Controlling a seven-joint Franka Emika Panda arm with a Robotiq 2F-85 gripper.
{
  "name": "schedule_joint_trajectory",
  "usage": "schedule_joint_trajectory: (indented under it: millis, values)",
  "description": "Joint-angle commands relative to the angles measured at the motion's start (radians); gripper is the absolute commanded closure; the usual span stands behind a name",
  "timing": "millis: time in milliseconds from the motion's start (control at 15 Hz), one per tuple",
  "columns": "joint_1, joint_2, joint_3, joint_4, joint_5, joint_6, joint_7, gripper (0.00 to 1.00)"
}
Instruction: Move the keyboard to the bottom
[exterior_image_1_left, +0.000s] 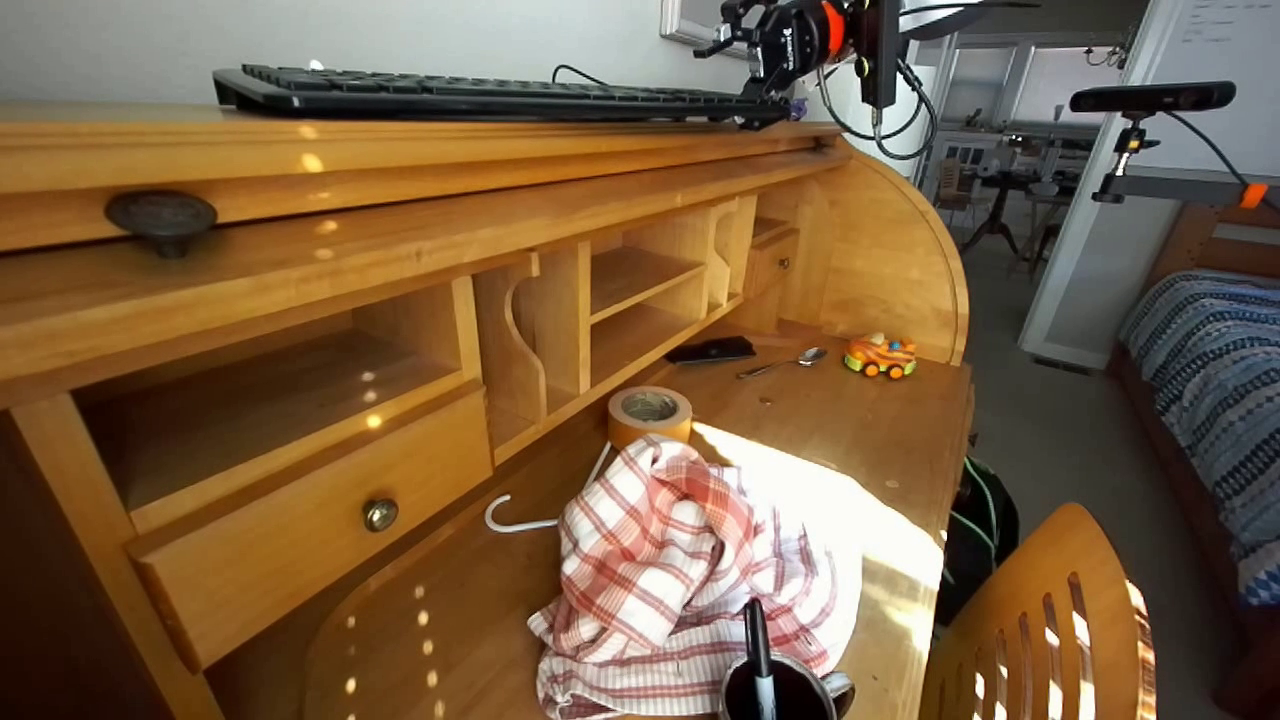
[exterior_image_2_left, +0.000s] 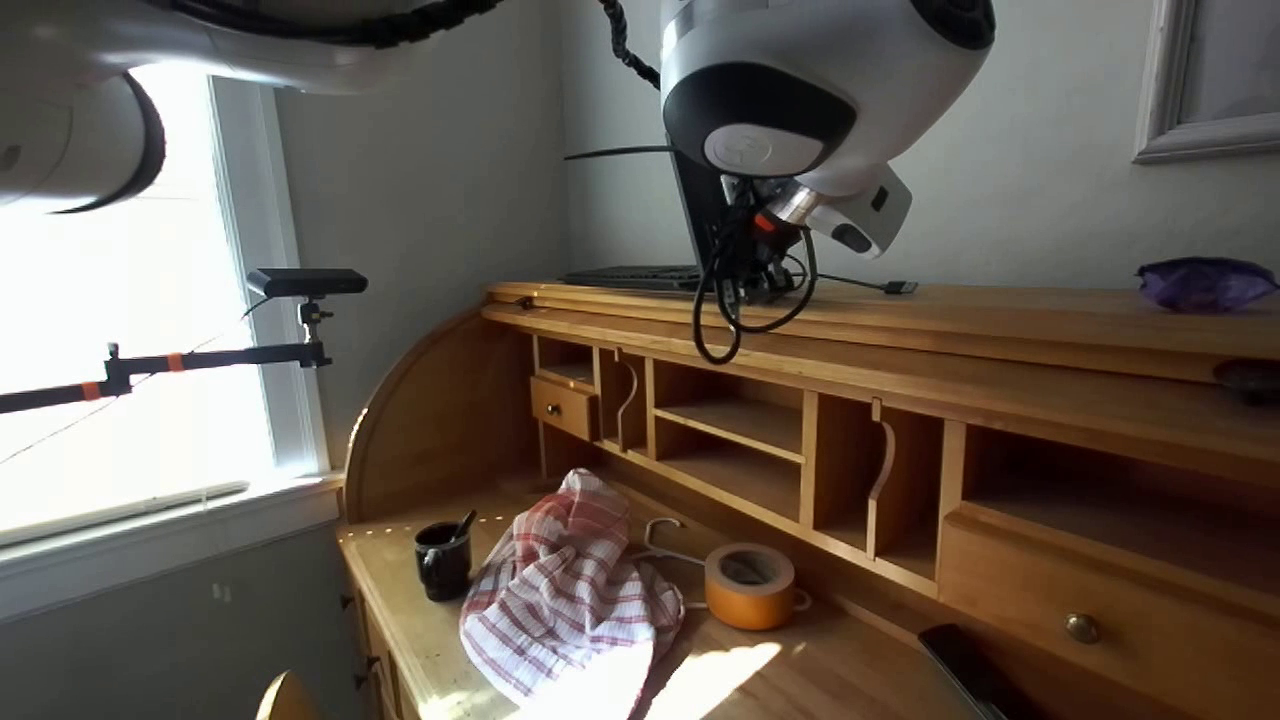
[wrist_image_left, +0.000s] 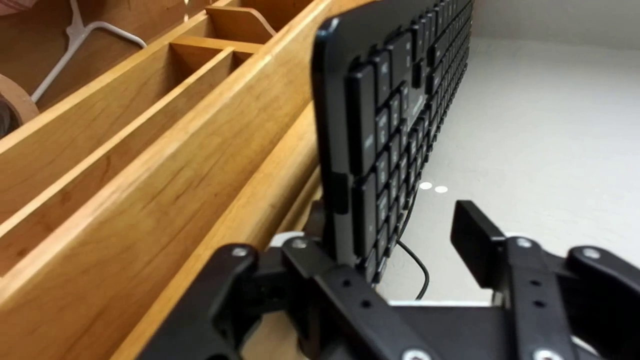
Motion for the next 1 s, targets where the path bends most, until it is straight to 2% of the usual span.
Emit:
schedule_joint_trajectory:
  millis: [0,133,200,400,533,933]
  values:
    - [-0.011,0.039,0.007,0.052,0.016,-0.057,0.031,0.66]
    - [-0.018,0.04,0.011,0.057,0.022,-0.078,0.031,0.82]
    - [-0.022,0.04,0.015,0.059,0.026,-0.087,0.033,0.86]
    - [-0.033,0.033,0.025,0.068,0.047,-0.122,0.03,0.85]
    - [-0.035,0.033,0.026,0.08,0.047,-0.135,0.03,0.95]
    - [-0.02,0.024,0.008,0.087,-0.008,-0.145,0.012,0.95]
